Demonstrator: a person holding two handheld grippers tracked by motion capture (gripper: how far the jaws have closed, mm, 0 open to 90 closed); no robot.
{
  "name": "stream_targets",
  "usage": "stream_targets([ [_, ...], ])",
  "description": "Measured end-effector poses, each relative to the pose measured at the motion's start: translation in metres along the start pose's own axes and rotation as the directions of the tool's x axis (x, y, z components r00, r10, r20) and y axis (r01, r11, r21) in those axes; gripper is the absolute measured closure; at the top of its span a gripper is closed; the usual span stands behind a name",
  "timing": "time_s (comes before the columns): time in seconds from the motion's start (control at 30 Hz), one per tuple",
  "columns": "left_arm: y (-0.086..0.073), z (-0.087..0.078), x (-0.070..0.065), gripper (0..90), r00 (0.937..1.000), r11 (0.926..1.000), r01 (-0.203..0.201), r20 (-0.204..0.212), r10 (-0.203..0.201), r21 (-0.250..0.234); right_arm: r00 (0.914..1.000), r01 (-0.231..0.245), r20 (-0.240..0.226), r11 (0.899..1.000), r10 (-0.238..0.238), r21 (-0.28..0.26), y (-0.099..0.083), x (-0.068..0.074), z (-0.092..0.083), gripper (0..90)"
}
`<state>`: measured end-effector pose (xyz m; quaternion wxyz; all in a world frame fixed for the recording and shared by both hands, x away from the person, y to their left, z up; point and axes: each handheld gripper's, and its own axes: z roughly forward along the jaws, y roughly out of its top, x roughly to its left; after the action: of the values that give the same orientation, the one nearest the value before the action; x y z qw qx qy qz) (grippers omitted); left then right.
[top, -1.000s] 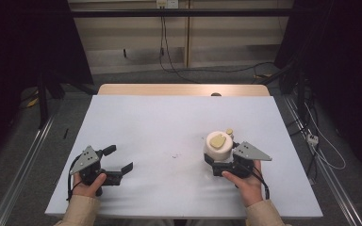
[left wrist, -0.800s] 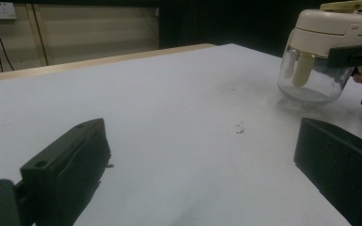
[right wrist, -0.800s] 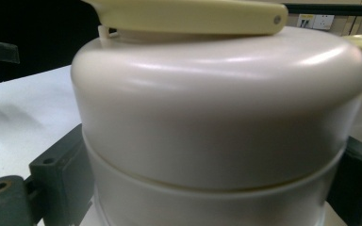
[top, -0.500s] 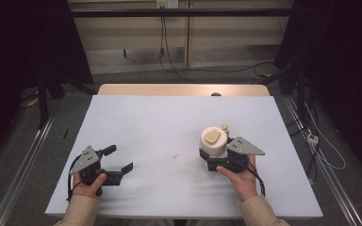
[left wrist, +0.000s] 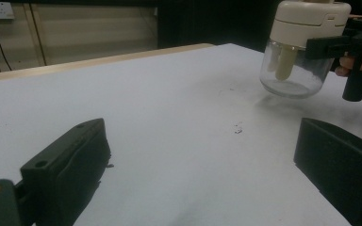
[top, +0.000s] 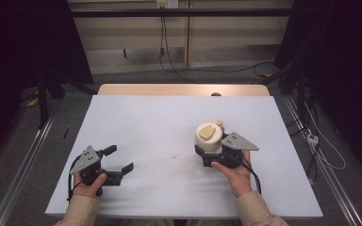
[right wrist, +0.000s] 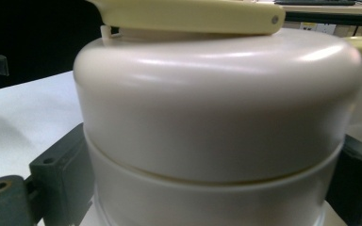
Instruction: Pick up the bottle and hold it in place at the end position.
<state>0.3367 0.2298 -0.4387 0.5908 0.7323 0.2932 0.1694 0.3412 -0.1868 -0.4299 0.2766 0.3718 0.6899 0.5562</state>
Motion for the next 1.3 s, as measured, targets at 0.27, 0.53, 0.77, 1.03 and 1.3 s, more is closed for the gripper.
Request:
stream_targets([
  [0.27, 0.000, 0.000, 0.000, 3.2, 1.0000, 1.0000, -0.001, 0.000, 0.001, 0.003, 1.0000, 0.006, 0.001, 1.000, -0.006, 0.002, 0.002, 0.000, 0.009, 5.6],
  [0.53, -0.001, 0.000, 0.000, 3.2, 1.0000, 1.0000, -0.001, 0.003, 0.001, 0.007, 1.0000, 0.003, -0.007, 1.000, -0.003, 0.002, 0.004, 0.000, 0.017, 5.6],
  [0.77, -0.001, 0.000, 0.000, 3.2, 1.0000, 1.0000, 0.003, 0.001, -0.003, 0.006, 0.9999, -0.009, -0.009, 1.000, 0.009, -0.006, 0.006, -0.001, 0.024, 5.6],
  [1.03, -0.001, 0.000, 0.001, 3.2, 1.0000, 1.0000, 0.004, 0.000, -0.004, 0.006, 0.9999, -0.006, -0.015, 1.000, 0.006, -0.006, 0.007, -0.001, 0.029, 5.6],
  [1.3, -0.001, 0.000, 0.001, 3.2, 1.0000, 1.0000, 0.001, 0.000, -0.001, 0.008, 0.9998, -0.005, -0.017, 1.000, 0.005, -0.005, 0.007, -0.001, 0.036, 5.6],
])
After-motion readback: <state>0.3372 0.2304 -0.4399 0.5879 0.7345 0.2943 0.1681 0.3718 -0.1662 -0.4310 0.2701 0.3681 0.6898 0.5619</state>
